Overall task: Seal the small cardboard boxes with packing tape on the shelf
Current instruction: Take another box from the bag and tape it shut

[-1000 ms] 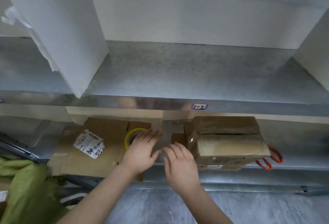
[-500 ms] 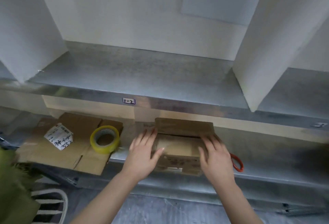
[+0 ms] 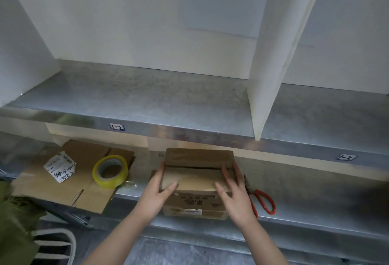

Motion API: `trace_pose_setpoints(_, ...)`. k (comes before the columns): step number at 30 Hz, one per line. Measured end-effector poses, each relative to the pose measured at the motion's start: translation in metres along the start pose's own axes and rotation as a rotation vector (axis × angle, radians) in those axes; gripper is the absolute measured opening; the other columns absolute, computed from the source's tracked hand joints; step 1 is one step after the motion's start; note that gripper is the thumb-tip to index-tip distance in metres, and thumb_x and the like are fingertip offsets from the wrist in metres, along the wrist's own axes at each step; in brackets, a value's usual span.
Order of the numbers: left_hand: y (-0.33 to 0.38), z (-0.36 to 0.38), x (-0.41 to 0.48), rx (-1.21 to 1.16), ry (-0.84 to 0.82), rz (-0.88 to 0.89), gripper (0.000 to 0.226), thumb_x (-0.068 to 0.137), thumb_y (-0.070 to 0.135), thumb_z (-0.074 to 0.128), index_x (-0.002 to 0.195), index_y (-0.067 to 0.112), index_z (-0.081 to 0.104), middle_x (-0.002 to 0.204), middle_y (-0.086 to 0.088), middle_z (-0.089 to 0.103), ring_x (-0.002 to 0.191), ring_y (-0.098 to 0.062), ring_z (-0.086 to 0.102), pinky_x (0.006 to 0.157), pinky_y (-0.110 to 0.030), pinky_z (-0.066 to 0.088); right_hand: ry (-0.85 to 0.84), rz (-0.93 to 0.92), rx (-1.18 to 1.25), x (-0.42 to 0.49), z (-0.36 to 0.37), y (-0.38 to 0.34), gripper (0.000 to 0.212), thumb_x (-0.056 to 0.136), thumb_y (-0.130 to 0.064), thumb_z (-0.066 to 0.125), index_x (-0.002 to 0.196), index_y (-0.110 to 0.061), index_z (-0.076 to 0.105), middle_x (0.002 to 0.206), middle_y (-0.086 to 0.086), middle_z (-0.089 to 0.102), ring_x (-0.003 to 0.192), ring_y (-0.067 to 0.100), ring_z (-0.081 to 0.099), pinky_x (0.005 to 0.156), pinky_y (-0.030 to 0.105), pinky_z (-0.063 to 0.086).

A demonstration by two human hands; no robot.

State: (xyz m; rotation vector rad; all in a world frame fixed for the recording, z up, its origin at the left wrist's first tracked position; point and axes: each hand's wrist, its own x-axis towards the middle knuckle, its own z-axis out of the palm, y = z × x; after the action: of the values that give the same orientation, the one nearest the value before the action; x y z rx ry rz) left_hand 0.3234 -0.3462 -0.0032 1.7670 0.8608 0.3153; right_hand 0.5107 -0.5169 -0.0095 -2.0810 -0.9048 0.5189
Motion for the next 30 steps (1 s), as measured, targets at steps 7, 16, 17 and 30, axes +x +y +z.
trace_pose_setpoints(7, -0.005, -0.02, 0.009, 0.357, 0.015, 0.102, 0.061, 0.087, 0.063, 0.045, 0.142, 0.039, 0.035, 0.144, 0.017, 0.03, 0.132, 0.001, 0.029, 0.111, -0.022, 0.025, 0.004, -0.048, -0.022, 0.013, -0.009, 0.009, 0.049, 0.092, -0.045, 0.06, 0.137, -0.048, 0.043, 0.158, -0.019, 0.011, 0.144, 0.009, 0.021, 0.112, 0.028, 0.027)
trace_pose_setpoints(16, 0.027, -0.055, 0.053, 0.246, -0.244, 0.08, 0.057, 0.091, 0.024, 0.065, 0.133, 0.05, 0.036, 0.155, 0.022, 0.01, 0.14, -0.005, 0.016, 0.112, -0.027, 0.019, -0.017, -0.079, -0.063, 0.003, -0.014, 0.0, 0.051, 0.084, -0.065, 0.052, 0.131, -0.063, 0.033, 0.151, -0.026, 0.012, 0.144, 0.009, 0.021, 0.116, 0.033, 0.03)
trace_pose_setpoints(17, 0.028, -0.057, 0.056, 0.238, -0.296, 0.051, 0.058, 0.092, 0.024, 0.064, 0.136, 0.048, 0.037, 0.156, 0.022, 0.008, 0.142, -0.007, 0.015, 0.112, -0.028, 0.018, 0.042, -0.057, -0.098, -0.001, -0.011, 0.0, 0.056, 0.081, -0.07, 0.051, 0.134, -0.061, 0.034, 0.153, -0.021, 0.015, 0.144, 0.012, 0.022, 0.114, 0.035, 0.032)
trace_pose_setpoints(30, -0.007, -0.08, 0.008, 0.438, -0.451, 0.142, 0.1, 0.057, 0.051, 0.088, 0.139, 0.06, 0.03, 0.155, 0.014, 0.008, 0.143, -0.009, 0.013, 0.119, -0.033, 0.02, 0.322, 0.195, 0.0, -0.035, 0.02, -0.01, 0.085, 0.079, -0.052, 0.068, 0.144, -0.018, 0.024, 0.146, 0.009, 0.044, 0.13, 0.026, 0.049, 0.096, 0.039, 0.05)
